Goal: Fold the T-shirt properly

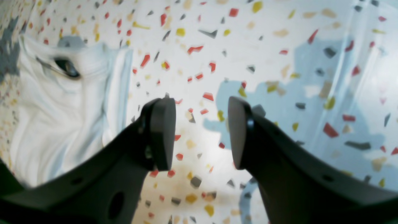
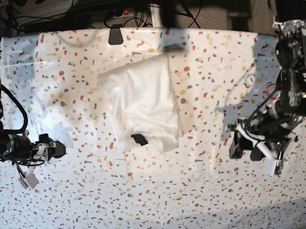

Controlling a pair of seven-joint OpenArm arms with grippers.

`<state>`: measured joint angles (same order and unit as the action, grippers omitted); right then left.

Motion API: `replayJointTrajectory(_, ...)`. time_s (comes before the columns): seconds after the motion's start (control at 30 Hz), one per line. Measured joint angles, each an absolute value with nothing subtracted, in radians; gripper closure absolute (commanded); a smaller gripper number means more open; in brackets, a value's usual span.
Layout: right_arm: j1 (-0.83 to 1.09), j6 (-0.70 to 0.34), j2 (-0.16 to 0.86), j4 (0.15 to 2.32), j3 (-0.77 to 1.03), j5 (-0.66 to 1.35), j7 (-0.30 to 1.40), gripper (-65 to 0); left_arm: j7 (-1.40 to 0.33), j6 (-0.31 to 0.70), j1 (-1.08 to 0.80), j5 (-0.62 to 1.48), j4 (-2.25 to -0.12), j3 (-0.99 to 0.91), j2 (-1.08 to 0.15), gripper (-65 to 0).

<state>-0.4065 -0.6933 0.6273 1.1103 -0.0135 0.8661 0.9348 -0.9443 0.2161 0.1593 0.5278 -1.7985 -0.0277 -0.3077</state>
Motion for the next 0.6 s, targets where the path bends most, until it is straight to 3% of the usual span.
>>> replayJointTrajectory(0.2, -0.256, -0.694, 0.626, 1.281, 0.01, 0.874, 0.963, -26.6, -0.973, 0.369, -0.02, 0.698, -1.823, -0.228, -0.33, -32.2)
replayJointTrajectory(0.47, -0.002, -0.693, 0.623, 1.529, 0.268, 0.894, 1.039, -26.6, -0.972, 0.409, -0.242, 0.581, -2.12, -0.232, -0.324, -27.6)
replayJointTrajectory(0.6, 0.148, -0.694, 0.62, 1.663, 0.424, 1.033, 1.124, -26.6, -0.972, 0.408, -0.32, 0.569, -2.19, -0.235, -0.327, -27.6)
